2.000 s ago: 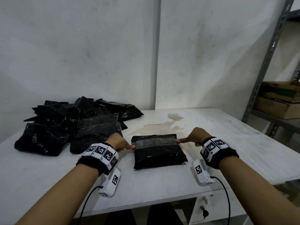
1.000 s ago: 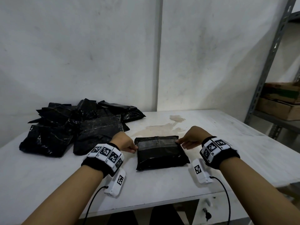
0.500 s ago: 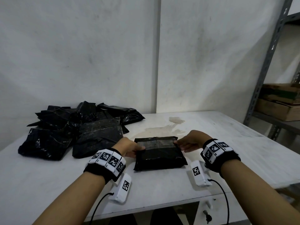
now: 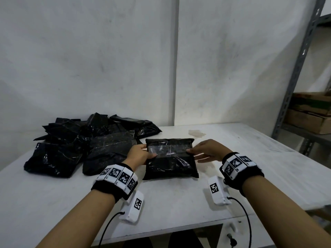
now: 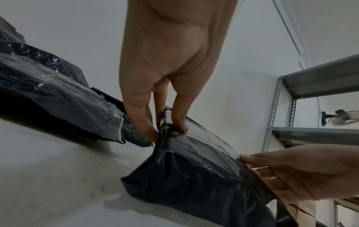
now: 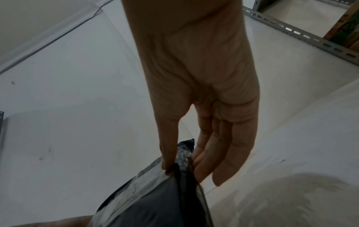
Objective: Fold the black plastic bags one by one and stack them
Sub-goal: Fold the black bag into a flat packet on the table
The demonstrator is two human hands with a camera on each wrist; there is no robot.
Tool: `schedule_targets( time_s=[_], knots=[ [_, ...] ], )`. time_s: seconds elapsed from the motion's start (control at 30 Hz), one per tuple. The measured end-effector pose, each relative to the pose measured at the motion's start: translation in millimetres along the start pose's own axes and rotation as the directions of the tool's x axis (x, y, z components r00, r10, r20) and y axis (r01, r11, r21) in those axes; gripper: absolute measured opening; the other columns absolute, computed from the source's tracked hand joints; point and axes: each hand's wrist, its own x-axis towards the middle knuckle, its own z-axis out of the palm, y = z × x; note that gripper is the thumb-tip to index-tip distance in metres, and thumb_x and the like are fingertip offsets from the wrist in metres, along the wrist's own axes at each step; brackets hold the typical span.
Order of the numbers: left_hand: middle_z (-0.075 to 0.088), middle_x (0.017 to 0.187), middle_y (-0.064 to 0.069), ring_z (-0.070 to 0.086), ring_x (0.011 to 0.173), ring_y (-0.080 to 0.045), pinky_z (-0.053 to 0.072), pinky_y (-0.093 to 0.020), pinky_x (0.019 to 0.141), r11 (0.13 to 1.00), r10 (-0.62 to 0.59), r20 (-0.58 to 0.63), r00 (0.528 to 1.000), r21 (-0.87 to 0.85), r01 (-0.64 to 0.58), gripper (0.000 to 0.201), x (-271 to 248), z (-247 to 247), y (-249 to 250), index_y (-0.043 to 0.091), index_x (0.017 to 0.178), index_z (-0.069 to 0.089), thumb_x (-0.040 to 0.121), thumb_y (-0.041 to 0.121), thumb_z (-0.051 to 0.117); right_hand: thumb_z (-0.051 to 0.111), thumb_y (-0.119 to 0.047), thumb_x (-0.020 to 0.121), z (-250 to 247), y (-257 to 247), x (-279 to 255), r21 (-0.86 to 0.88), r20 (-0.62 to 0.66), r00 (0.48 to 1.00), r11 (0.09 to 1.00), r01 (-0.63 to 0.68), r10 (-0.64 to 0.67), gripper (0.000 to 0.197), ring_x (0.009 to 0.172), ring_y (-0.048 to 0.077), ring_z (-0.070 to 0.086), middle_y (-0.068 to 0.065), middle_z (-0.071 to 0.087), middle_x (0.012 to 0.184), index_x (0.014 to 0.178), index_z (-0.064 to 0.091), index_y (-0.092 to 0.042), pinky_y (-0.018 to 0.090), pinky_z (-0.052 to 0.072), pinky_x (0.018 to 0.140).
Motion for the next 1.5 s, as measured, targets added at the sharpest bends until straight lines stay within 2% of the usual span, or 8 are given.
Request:
schedule_targets(
  time_s=[0.43,0.53,0.7,0.8,0.97,1.2,1.33,1.5],
  knots=[
    [0.064,0.120,-0.012,0.061,0.112,-0.028,0.046,-0.039,0.101,0.993,-0.022,0.055,0.998,-0.114,0.028,0.037,5.0,1.4,3.0,0.010,0.126,0.055,0.091,-0.002,0.058,0.077,-0.034,0.081,4.7,-3.9,10.4,0.035,0.079,0.997,0.999,-0.027,0.025,0.029,0.056,0.008,0.053,0.000,0.061,0.067,0.076,0.056,-0.013,0.015,0.040,0.052],
    [0.064,0.118,-0.016,0.061,0.109,-0.029,0.048,-0.038,0.099,0.984,-0.083,0.096,0.992,-0.151,0.097,0.028,7.4,-1.1,6.3,0.002,0.121,0.057,0.093,0.001,0.056,0.082,-0.035,0.074,7.7,-6.5,14.4,0.098,0.077,0.996,0.994,-0.052,0.044,0.034,0.060,0.011,0.043,0.001,0.045,0.063,0.075,0.055,-0.014,0.018,0.040,0.058],
    [0.068,0.099,-0.015,0.064,0.086,-0.023,0.052,-0.030,0.082,0.957,-0.127,0.176,0.976,-0.238,0.167,0.020,7.4,-3.5,12.5,-0.003,0.107,0.063,0.096,0.005,0.049,0.080,-0.028,0.077,8.9,-10.6,19.2,0.181,0.129,0.991,0.982,-0.053,0.029,0.028,0.085,0.018,0.064,0.003,0.069,0.078,0.091,0.068,-0.008,0.030,0.055,0.081],
    [0.069,0.106,-0.017,0.066,0.092,-0.026,0.053,-0.035,0.086,0.928,-0.124,0.215,0.969,-0.320,0.190,0.027,8.4,-5.0,14.7,-0.001,0.113,0.065,0.096,0.013,0.049,0.080,-0.024,0.077,13.0,-14.2,21.3,0.196,0.172,0.984,0.978,-0.070,0.036,0.037,0.088,0.017,0.066,0.005,0.071,0.094,0.106,0.068,-0.006,0.029,0.055,0.076],
    [0.070,0.082,-0.009,0.067,0.069,-0.020,0.054,-0.027,0.064,0.879,-0.156,0.236,0.959,-0.410,0.244,0.024,14.0,-5.0,11.6,0.007,0.098,0.066,0.096,0.021,0.047,0.075,-0.022,0.081,18.3,-17.2,26.1,0.218,0.206,0.978,0.972,-0.086,0.041,0.035,0.084,0.018,0.065,0.004,0.068,0.090,0.110,0.064,-0.005,0.031,0.055,0.074],
    [0.072,0.083,-0.011,0.066,0.075,-0.025,0.053,-0.032,0.070,0.853,-0.209,0.195,0.958,-0.443,0.276,0.029,23.4,-1.4,11.2,0.005,0.106,0.068,0.095,0.027,0.052,0.066,-0.034,0.089,23.6,-21.5,40.2,0.242,0.272,0.960,0.961,-0.134,0.065,0.045,0.095,0.021,0.065,0.008,0.068,0.106,0.124,0.059,-0.007,0.036,0.054,0.081],
    [0.071,0.075,-0.011,0.066,0.070,-0.025,0.052,-0.031,0.067,0.844,-0.216,0.203,0.955,-0.452,0.287,0.028,30.7,1.3,14.2,0.006,0.093,0.069,0.093,0.028,0.052,0.069,-0.048,0.082,28.7,-24.3,51.1,0.299,0.212,0.975,0.945,-0.133,0.070,0.063,0.110,0.028,0.065,0.014,0.069,0.115,0.123,0.060,-0.001,0.040,0.054,0.092],
    [0.073,0.097,-0.014,0.070,0.091,-0.029,0.055,-0.035,0.078,0.872,-0.175,0.156,0.972,-0.434,0.226,0.045,41.0,4.8,19.6,0.008,0.109,0.068,0.088,0.047,0.061,0.071,-0.048,0.080,35.9,-26.8,66.3,0.373,0.197,0.979,0.921,-0.115,0.042,0.062,0.103,0.029,0.068,0.016,0.071,0.109,0.119,0.062,0.000,0.039,0.055,0.091]
  ],
)
